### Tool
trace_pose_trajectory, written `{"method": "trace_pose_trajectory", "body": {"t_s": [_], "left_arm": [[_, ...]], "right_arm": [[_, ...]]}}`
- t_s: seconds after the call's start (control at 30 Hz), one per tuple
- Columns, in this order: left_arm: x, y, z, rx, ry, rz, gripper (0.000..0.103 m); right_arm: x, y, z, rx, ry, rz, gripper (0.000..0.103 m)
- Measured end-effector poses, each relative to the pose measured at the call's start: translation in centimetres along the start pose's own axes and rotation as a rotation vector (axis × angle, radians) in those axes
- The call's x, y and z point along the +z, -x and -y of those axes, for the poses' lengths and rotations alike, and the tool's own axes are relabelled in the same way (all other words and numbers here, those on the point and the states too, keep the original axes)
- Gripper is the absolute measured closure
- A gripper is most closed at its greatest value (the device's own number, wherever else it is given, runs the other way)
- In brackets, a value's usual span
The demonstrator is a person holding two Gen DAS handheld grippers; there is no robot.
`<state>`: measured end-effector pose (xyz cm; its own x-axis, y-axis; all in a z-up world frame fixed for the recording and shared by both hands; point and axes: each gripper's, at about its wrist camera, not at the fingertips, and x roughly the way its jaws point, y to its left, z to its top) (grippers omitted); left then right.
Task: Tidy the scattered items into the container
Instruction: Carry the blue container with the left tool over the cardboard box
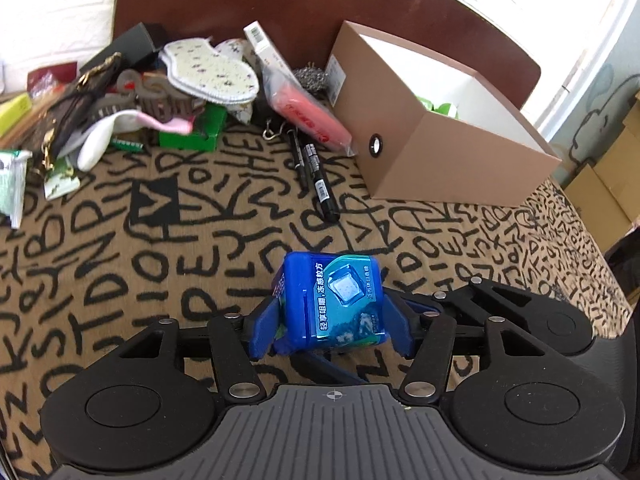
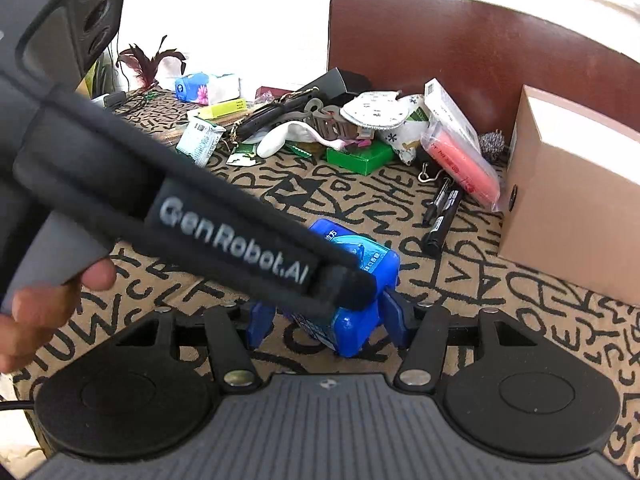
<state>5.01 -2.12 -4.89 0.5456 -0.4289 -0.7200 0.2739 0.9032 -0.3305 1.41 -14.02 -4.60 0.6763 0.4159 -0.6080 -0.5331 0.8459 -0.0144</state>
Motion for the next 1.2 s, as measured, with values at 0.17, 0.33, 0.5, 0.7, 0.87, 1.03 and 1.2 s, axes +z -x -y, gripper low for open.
{"method": "trace_pose_trajectory", "body": {"t_s": [0.17,0.33,0.5,0.7,0.87,1.03,1.2], "left_arm": [[0.2,0.0,0.0,0.013,0.005,-0.015,0.029],[0.4,-0.2,0.1,-0.001,-0.017,-0.024,0.036],[0.7,-0.5,0.1,0.002,-0.029,-0.028,0.038],[1.2,-0.6,0.4,0.005,-0.042,-0.043,0.043],[2.2,0.2,1.9,0.020,-0.099,-0.015,0.043],[4.4,1.2,4.5,0.016,-0.162,0.051,0.043],[7.2,2.0,7.8,-0.002,-0.221,0.140,0.042]], "right_arm": [[0.1,0.3,0.0,0.002,-0.004,0.013,0.039],[-0.1,0.2,-0.1,-0.001,-0.004,0.005,0.039],[0.1,-0.2,0.3,0.003,-0.016,0.000,0.039],[0.3,0.0,1.1,0.034,-0.069,-0.004,0.041],[1.1,1.0,1.7,0.015,-0.067,0.035,0.041],[2.7,2.9,3.4,-0.033,-0.047,0.105,0.041],[4.7,5.1,6.4,-0.083,-0.060,0.191,0.041]]}}
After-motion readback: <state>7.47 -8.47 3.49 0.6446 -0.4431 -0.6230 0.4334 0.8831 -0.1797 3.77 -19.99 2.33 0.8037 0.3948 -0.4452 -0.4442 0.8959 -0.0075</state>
